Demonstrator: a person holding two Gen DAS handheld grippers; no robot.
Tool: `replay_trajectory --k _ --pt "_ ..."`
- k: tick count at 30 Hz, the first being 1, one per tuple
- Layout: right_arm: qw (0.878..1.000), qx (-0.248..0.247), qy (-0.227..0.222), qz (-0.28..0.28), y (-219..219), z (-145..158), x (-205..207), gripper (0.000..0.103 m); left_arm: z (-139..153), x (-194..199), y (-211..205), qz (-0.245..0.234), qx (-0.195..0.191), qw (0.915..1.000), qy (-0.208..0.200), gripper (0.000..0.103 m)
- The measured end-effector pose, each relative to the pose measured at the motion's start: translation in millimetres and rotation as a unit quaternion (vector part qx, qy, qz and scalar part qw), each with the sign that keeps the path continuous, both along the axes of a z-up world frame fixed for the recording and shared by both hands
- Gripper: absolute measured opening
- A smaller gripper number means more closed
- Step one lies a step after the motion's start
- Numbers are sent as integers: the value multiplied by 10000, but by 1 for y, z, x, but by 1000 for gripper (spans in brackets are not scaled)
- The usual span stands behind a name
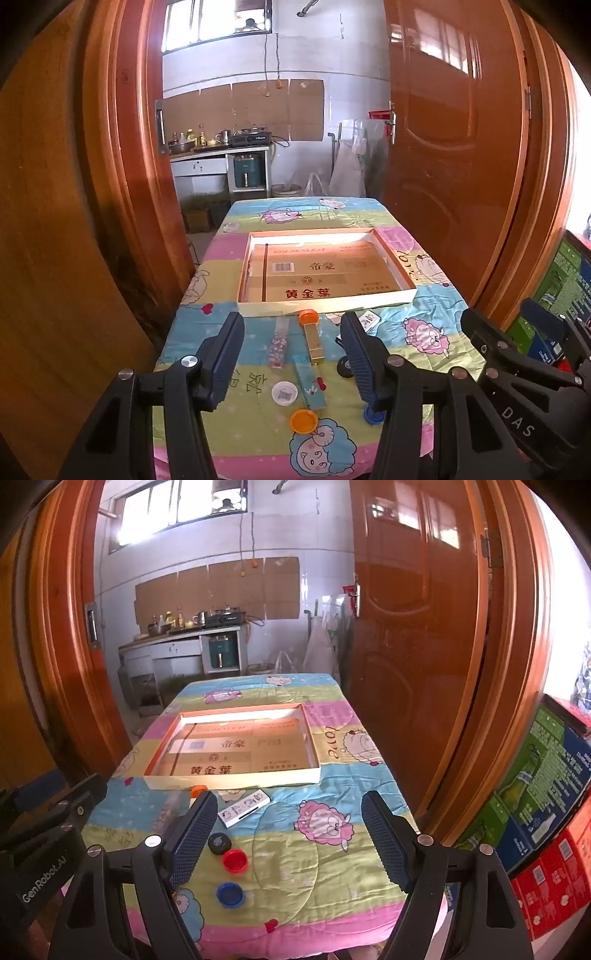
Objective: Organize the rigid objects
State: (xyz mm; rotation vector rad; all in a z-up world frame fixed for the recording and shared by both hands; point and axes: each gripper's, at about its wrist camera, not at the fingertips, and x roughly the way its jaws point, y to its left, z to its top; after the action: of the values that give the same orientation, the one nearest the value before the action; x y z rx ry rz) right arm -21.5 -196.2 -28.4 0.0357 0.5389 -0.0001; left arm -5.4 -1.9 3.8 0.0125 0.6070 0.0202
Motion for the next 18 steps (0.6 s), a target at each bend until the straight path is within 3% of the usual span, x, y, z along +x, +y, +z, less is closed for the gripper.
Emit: replay_trajectory --k 18 --pt "10000 14 40 49 3 -1 0 81 -1 -1 3 11 -57 10000 -40 55"
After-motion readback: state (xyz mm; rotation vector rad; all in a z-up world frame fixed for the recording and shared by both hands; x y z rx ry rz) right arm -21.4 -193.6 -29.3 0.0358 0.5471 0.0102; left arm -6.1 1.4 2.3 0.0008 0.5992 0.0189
